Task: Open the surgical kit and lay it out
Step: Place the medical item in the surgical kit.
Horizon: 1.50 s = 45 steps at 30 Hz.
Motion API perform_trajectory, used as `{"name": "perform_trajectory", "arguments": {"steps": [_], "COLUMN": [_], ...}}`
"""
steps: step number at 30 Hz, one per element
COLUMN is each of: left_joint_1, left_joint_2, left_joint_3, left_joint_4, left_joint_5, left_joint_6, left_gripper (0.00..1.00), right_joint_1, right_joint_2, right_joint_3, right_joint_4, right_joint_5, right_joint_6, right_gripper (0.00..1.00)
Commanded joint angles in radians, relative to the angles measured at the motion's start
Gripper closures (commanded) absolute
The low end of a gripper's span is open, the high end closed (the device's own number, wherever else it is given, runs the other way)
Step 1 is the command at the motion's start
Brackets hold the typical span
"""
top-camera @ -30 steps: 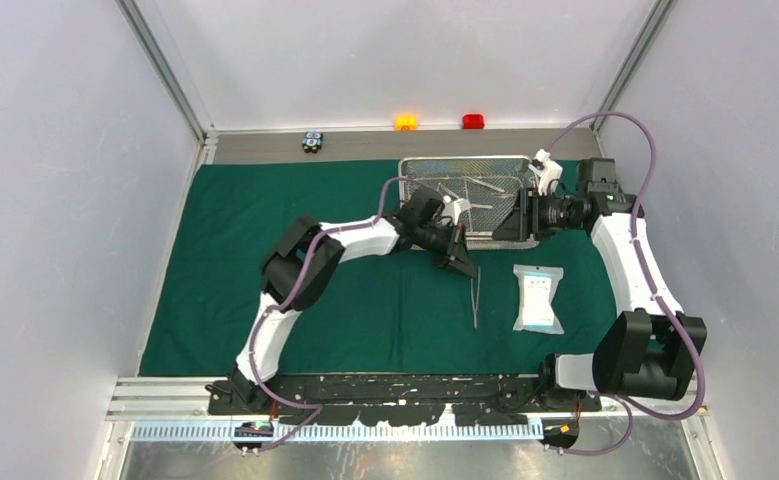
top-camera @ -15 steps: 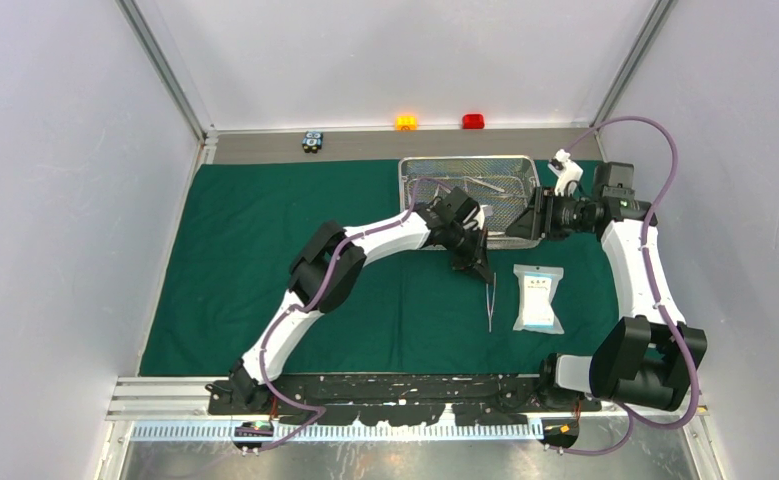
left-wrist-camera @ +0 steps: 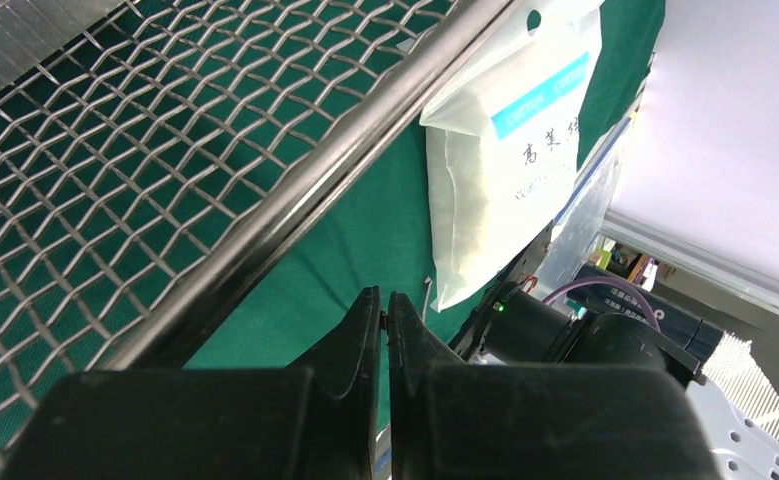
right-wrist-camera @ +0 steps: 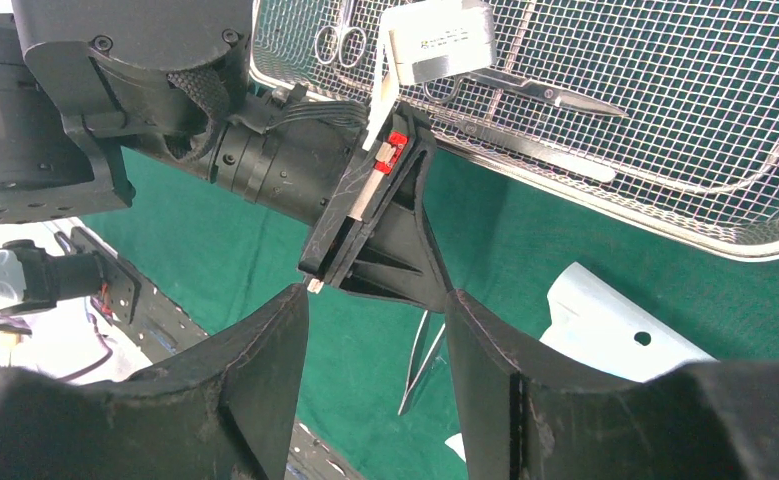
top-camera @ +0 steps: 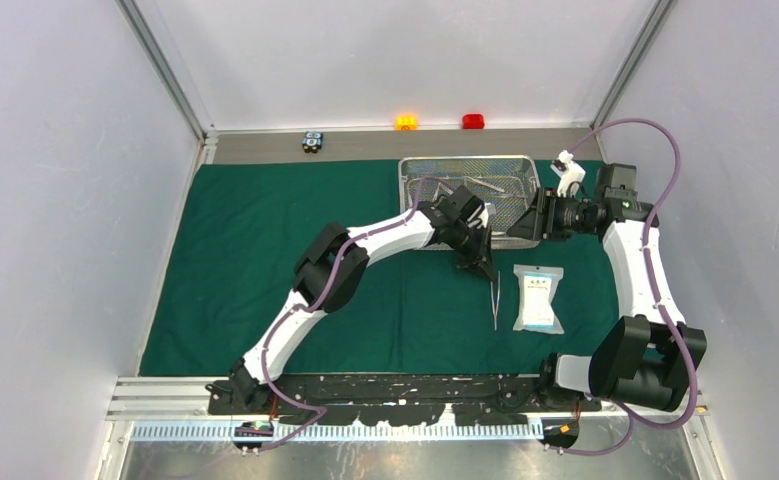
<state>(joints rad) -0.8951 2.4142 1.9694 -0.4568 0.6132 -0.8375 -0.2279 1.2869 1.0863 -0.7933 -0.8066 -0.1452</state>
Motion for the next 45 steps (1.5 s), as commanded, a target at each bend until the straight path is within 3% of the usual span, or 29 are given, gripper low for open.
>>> {"name": "perform_trajectory", "arguments": {"steps": [1,16,35,41,45], "left_joint_1": [0.001,0.001,-0.005,-0.005,-0.006], "left_joint_2": [0.049,0.045,-0.004,-0.088,-0.201], "left_joint_3": [0.016,-0.022,0.014,0.012,-0.036], "left_joint_4": [-0.082,-0.107,-0.152,-0.158,-0.153], "left_joint_5": [-0.016,-0.061,-0.145,-0.160,-0.192], "left_joint_6": [-0.023,-0.014,0.131,0.218,0.305], "left_gripper": [0.95,0.89,0.81,0.73,0.62], "right_joint_1": [-0.008,-0.015,-0.021,-0.021,-0.022], "right_joint_2": [-0.019,-0.005,0.014,0.001,-0.021], "right_joint_3": [0.003,0.006,0.011,0.031,0.024], "right_joint_4": [0.026,0.016,-0.016,-0.087,-0.158], "right_joint_5": [-0.026,-0.032,-0.043,0.004,0.051], "right_joint_6": [0.003,-0.006,-0.035,-0.134,-0.261], "right_gripper": [0.43,0.43,0.43,0.42,0.42]}}
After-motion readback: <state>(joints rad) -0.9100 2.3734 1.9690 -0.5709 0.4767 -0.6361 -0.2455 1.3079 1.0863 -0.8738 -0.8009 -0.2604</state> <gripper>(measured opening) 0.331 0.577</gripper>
